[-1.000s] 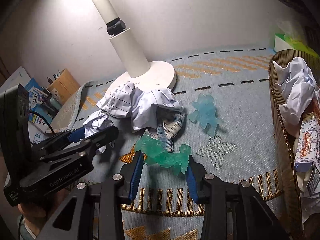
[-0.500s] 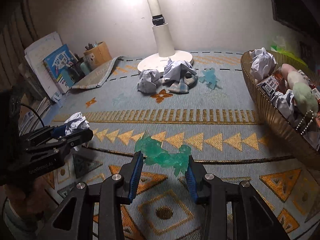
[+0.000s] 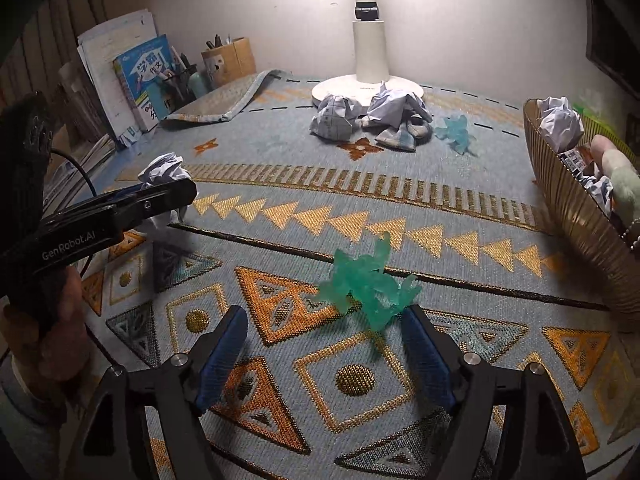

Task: Organize objects
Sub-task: 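Carry the green toy and paper ball over the amber bowl and open both tools, then move both open tools back toward the crumpled paper by the lamp base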

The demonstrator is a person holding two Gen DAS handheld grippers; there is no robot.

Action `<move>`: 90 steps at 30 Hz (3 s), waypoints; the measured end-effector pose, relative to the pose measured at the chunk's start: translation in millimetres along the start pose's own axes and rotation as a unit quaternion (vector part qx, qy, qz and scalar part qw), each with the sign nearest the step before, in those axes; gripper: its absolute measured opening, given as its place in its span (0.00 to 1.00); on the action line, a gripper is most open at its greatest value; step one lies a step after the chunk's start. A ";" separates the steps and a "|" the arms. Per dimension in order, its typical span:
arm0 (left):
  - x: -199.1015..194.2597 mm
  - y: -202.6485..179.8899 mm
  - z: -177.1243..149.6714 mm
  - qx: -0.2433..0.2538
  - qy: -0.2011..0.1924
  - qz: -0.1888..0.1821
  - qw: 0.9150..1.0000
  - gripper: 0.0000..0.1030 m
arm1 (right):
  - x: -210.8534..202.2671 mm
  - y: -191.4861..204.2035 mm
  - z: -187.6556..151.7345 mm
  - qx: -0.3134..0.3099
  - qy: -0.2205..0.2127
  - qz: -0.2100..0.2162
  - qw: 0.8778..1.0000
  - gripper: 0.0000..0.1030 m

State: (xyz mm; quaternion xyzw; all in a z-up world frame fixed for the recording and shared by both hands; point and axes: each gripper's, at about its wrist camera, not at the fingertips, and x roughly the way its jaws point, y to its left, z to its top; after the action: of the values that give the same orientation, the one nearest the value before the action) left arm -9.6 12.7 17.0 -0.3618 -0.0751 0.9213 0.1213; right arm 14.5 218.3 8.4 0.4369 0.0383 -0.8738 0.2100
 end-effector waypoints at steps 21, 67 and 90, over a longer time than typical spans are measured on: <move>2.9 2.1 0.0 -0.004 0.009 0.000 1.000 0.45 | 5.1 -8.0 7.1 0.030 -0.020 -0.032 0.999 0.50; 50.8 -170.3 122.8 0.084 0.006 -0.175 0.981 0.87 | -190.0 -177.3 31.1 0.178 -0.234 -0.104 0.950 0.83; 117.8 -9.2 95.1 -0.051 0.056 -0.051 0.996 0.87 | 21.4 -45.8 59.2 0.052 0.015 -0.004 0.999 0.83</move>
State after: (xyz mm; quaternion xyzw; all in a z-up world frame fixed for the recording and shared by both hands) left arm -156.6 49.4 11.8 -0.4142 -0.1331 0.8872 0.1537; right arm -59.4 238.0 22.8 0.4604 -0.0018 -0.8686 0.1831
